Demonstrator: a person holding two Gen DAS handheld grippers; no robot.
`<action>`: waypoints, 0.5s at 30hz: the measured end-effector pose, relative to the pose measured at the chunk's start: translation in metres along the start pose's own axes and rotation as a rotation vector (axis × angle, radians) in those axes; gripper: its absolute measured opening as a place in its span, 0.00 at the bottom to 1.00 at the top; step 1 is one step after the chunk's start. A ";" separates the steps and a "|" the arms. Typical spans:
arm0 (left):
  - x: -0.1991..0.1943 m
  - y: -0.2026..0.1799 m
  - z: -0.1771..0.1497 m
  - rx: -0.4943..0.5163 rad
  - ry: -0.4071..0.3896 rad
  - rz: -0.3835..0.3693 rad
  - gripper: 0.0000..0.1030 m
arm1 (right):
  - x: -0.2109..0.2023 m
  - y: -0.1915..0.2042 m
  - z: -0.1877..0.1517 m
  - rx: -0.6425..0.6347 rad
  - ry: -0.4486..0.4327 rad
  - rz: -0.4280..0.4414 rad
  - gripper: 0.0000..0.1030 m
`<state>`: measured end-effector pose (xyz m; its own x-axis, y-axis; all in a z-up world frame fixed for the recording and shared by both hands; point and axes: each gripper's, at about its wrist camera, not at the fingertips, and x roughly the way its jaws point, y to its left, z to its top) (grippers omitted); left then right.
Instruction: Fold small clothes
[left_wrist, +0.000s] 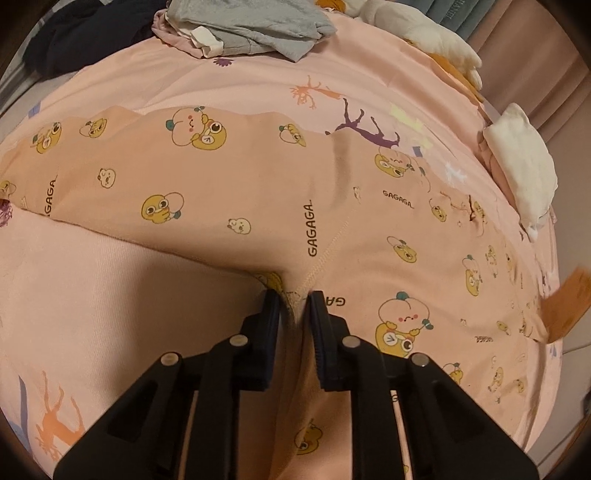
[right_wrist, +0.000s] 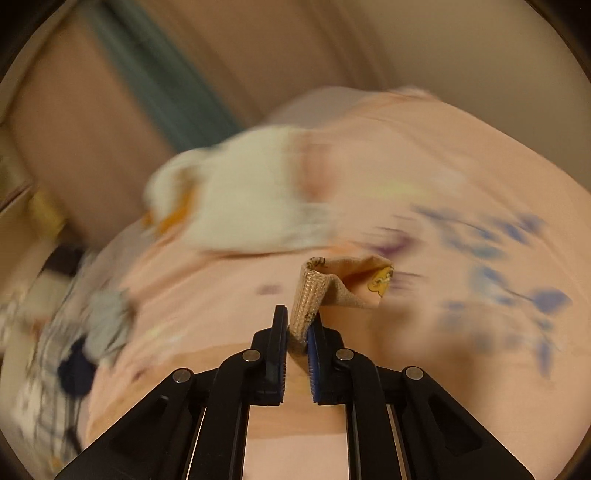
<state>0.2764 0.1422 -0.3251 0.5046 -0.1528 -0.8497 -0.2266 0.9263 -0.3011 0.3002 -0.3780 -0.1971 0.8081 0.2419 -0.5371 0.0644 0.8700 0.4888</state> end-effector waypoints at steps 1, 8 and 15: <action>0.000 0.000 0.000 -0.002 -0.002 0.001 0.18 | 0.009 0.034 -0.002 -0.045 0.015 0.064 0.11; 0.000 0.007 -0.007 -0.012 -0.044 -0.041 0.18 | 0.100 0.193 -0.086 -0.237 0.245 0.288 0.11; -0.001 0.010 -0.007 0.003 -0.048 -0.077 0.19 | 0.162 0.272 -0.201 -0.440 0.517 0.285 0.12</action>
<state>0.2677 0.1489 -0.3303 0.5598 -0.2072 -0.8023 -0.1828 0.9135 -0.3634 0.3308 -0.0158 -0.2893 0.3723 0.5618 -0.7388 -0.4356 0.8086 0.3954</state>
